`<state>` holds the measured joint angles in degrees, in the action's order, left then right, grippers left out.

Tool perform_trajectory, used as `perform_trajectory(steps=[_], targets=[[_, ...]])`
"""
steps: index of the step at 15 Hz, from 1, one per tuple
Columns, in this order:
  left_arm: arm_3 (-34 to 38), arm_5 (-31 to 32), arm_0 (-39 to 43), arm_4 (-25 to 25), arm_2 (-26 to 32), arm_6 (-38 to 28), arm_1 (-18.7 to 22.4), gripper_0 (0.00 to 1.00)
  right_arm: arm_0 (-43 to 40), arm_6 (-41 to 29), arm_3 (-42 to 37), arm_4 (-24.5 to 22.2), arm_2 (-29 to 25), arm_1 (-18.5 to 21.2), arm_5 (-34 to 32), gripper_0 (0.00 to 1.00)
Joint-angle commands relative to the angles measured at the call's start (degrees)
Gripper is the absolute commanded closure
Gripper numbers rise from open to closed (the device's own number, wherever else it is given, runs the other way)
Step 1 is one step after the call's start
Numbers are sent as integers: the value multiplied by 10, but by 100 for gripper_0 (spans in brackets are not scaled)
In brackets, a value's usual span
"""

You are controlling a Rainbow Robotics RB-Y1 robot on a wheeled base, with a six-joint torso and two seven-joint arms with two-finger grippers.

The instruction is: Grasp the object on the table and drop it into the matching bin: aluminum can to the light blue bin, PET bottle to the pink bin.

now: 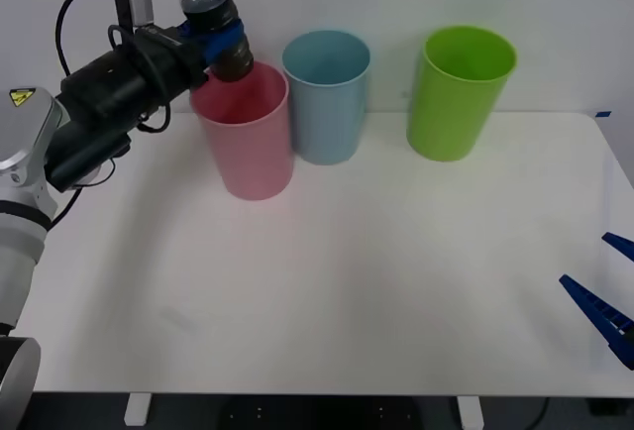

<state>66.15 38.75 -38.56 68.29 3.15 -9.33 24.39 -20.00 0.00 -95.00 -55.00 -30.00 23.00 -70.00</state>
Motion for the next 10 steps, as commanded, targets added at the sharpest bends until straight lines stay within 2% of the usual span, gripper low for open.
perform_trajectory(steps=[1,2,3,4,10], targets=[[-1,-2,-2,1,-4,2,-2,99,0,0,0,0,0,0,0,0],[-1,-2,-2,1,-5,4,-2,91,0,0,0,0,0,0,0,0],[-1,-2,-2,1,-6,5,-2,34,0,0,0,0,0,0,0,0],[-1,-2,-1,1,-8,5,-2,0,0,0,0,0,0,0,0,0],[-1,1,0,-7,-10,3,-2,0,0,0,0,0,0,0,0,0]])
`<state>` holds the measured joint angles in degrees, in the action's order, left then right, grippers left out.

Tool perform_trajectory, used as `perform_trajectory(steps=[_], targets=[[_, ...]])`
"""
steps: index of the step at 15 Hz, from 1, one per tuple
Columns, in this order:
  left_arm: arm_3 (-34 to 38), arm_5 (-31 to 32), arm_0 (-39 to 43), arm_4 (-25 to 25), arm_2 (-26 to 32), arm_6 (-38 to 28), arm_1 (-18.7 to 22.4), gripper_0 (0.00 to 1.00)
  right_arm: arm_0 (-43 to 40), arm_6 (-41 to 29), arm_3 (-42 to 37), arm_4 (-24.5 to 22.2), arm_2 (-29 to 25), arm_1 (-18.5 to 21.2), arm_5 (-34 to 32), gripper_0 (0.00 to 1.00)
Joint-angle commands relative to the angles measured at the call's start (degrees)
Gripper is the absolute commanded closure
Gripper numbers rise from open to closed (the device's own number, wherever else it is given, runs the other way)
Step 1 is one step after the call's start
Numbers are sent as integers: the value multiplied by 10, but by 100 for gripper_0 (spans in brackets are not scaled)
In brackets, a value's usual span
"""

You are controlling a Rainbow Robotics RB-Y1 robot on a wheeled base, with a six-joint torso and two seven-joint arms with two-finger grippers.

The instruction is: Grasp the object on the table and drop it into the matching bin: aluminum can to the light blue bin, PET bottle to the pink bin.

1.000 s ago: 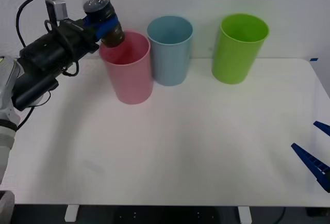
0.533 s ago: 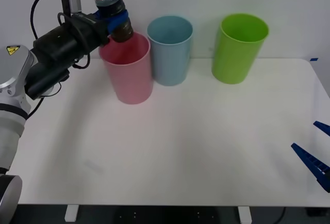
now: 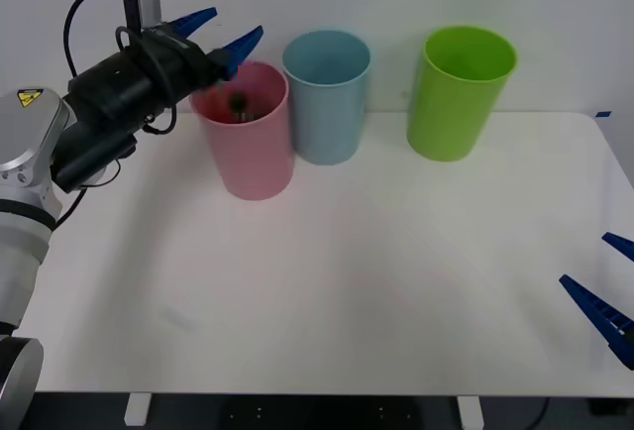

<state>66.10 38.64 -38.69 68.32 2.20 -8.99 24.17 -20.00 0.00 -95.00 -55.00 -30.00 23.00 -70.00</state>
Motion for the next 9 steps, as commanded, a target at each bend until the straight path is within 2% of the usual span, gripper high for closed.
perform_trajectory(steps=[1,6,9], targets=[[1,6,4,-15,0,2,1,0,0,0,0,0,0,0,0,0],[35,28,55,-79,1,12,39,0,0,0,0,0,0,0,0,0],[69,39,96,-101,21,14,54,0,0,0,0,0,0,0,0,0]])
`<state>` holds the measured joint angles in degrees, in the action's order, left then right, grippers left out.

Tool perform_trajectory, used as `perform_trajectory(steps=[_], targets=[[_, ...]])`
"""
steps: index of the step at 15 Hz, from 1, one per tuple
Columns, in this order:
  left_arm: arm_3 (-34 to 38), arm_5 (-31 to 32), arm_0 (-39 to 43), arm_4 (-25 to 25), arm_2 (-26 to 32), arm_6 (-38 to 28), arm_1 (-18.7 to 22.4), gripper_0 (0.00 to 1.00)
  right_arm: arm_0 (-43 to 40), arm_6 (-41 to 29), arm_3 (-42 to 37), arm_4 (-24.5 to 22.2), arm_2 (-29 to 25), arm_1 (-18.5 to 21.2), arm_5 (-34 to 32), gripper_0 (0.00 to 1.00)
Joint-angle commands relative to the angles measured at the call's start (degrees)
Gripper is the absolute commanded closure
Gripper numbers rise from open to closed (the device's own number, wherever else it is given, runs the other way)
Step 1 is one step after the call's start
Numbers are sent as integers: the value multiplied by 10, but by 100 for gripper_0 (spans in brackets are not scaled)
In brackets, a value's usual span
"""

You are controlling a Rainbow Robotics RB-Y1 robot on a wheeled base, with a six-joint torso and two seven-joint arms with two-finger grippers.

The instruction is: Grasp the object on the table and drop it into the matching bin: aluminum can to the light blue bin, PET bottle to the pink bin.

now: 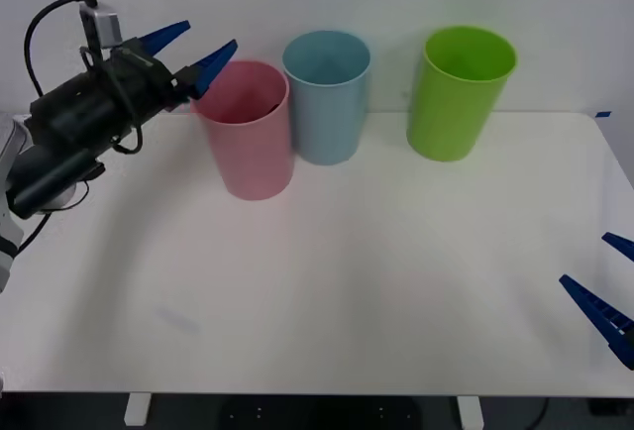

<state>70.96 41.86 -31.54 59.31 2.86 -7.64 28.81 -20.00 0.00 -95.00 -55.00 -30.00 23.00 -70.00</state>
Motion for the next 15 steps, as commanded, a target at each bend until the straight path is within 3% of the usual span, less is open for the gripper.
perform_trajectory(steps=[1,4,9,15], targets=[[32,12,39,-13,24,1,11,0,0,0,0,0,0,0,0,0],[55,60,87,-17,75,3,12,0,0,0,0,0,0,0,0,0],[123,87,172,-20,137,3,12,0,0,0,0,0,0,0,0,0],[179,180,289,-35,244,3,12,0,0,0,0,0,0,0,0,0]])
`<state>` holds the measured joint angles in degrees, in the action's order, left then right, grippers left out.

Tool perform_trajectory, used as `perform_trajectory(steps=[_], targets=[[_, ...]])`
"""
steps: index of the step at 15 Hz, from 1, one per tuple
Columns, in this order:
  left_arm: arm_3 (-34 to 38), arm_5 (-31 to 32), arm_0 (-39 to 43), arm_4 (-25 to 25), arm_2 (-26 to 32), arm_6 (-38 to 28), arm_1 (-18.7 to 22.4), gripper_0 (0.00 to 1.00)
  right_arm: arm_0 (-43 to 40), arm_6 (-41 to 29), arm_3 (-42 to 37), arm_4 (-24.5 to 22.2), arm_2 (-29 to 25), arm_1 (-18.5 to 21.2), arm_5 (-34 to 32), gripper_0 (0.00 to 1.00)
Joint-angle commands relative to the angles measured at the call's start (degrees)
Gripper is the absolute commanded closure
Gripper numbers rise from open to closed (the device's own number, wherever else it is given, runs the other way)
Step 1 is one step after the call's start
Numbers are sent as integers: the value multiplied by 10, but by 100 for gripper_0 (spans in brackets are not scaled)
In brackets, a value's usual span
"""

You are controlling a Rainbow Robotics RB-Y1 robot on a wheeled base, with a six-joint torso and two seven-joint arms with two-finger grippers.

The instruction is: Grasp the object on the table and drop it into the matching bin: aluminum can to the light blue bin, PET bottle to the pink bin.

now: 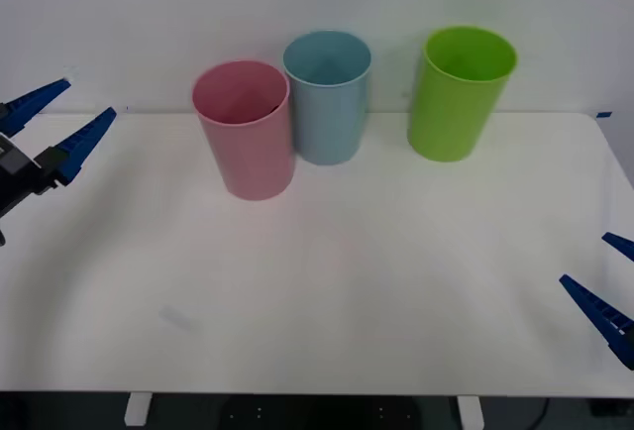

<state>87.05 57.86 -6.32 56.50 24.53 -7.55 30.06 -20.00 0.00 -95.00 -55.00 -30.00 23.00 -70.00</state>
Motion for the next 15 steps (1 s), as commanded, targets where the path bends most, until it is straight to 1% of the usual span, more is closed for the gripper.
perform_trajectory(steps=[1,3,4,6,7,9,14,15], targets=[[35,25,66,-15,43,5,0,0,0,0,0,0,0,0,0,0],[62,27,112,-29,58,15,0,0,0,0,0,0,0,0,0,0],[73,28,135,-39,67,31,1,0,0,0,0,0,0,0,0,0],[74,40,165,-52,82,55,2,0,0,0,0,0,0,0,0,0],[74,58,178,-52,96,57,2,0,0,0,0,0,0,0,0,0],[74,71,202,-52,110,64,3,0,0,0,0,0,0,0,0,0],[73,81,244,-50,114,103,3,0,0,0,0,0,0,0,0,0],[74,85,250,-39,115,108,3,0,0,0,0,0,0,0,0,0]])
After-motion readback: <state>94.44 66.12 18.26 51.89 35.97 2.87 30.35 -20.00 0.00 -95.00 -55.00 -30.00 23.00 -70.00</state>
